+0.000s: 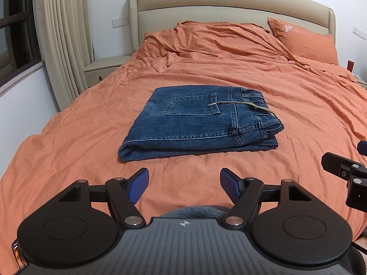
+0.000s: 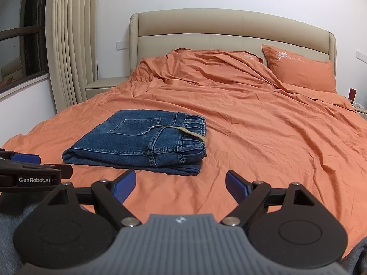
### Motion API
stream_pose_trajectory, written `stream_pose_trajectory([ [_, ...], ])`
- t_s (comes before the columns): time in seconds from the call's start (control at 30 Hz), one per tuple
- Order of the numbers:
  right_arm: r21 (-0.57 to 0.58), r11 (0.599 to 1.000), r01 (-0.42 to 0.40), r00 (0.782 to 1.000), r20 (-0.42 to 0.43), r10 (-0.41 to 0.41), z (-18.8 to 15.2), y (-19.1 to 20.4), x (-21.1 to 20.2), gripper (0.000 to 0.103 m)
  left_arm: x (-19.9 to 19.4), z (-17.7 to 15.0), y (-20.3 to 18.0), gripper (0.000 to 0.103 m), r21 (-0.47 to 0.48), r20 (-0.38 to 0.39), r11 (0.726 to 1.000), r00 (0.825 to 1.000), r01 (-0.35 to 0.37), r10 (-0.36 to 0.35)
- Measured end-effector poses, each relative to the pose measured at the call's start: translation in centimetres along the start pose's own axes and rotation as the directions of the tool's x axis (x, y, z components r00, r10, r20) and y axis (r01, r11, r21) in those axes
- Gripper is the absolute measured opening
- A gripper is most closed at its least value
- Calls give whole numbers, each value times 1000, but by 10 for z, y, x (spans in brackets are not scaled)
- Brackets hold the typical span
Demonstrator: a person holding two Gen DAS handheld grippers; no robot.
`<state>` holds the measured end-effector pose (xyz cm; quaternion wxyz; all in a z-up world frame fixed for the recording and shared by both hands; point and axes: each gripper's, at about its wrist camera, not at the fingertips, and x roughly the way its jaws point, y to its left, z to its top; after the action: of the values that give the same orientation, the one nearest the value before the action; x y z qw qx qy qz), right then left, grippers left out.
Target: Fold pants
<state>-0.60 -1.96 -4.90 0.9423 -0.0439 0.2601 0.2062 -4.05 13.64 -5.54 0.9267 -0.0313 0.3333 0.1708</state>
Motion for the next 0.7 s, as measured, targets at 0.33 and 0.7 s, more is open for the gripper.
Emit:
stream_pose_trajectory([
  [0.33, 1, 1000, -4, 1000, -9, 4, -1, -2, 2, 82, 0, 0, -1, 83, 3, -1, 1000, 1000, 0, 0],
  [0.7, 3, 1000, -7, 1000, -19, 8, -1, -3, 4, 82, 1, 0, 0, 83, 4, -2, 1000, 1000, -1, 1],
])
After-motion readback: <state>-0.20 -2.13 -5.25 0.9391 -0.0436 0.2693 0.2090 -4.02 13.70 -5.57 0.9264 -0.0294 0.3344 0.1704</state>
